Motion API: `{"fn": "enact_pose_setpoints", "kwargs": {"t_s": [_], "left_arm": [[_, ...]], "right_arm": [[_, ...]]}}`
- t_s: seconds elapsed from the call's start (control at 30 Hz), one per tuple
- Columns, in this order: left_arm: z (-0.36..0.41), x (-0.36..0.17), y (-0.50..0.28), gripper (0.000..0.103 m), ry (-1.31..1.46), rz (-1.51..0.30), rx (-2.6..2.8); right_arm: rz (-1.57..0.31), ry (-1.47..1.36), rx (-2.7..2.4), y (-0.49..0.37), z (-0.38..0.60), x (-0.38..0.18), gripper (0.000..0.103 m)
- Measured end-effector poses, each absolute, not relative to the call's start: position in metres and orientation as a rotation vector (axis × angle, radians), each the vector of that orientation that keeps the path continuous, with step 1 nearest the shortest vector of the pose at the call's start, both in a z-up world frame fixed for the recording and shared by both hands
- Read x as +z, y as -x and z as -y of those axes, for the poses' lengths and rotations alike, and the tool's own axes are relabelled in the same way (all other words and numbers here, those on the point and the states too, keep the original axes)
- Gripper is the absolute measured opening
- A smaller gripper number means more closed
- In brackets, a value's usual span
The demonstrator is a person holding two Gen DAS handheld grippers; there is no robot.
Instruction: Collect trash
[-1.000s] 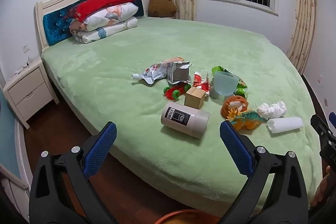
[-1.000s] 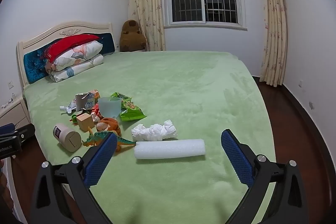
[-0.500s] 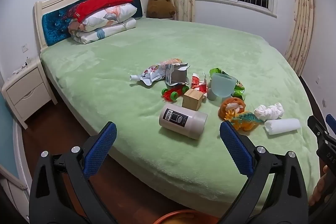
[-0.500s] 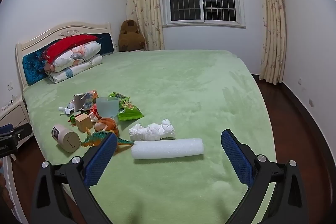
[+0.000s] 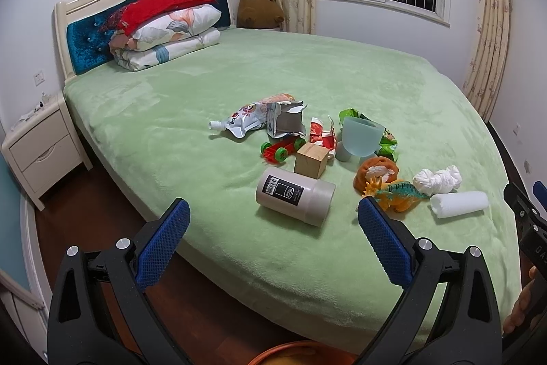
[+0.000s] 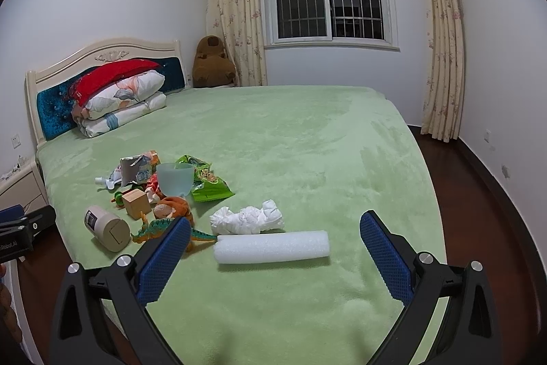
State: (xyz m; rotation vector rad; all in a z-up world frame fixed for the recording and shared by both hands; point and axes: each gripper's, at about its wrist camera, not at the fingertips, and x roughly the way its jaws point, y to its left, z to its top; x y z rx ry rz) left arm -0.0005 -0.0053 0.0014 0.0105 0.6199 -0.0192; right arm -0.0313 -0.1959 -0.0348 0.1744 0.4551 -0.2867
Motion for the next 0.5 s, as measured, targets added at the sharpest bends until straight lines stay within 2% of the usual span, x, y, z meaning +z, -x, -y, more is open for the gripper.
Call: {"fn": "enact_pose_setpoints", "kwargs": {"t_s": [0.5], "left_arm": [[0.0103,-0.0036,-0.0022,0.096,-0.012,-0.624,-0.029]], "right_arm": [[-0.454,-0.184,-0.286,0.0326,0.1996,-0.0336,0.098]]}}
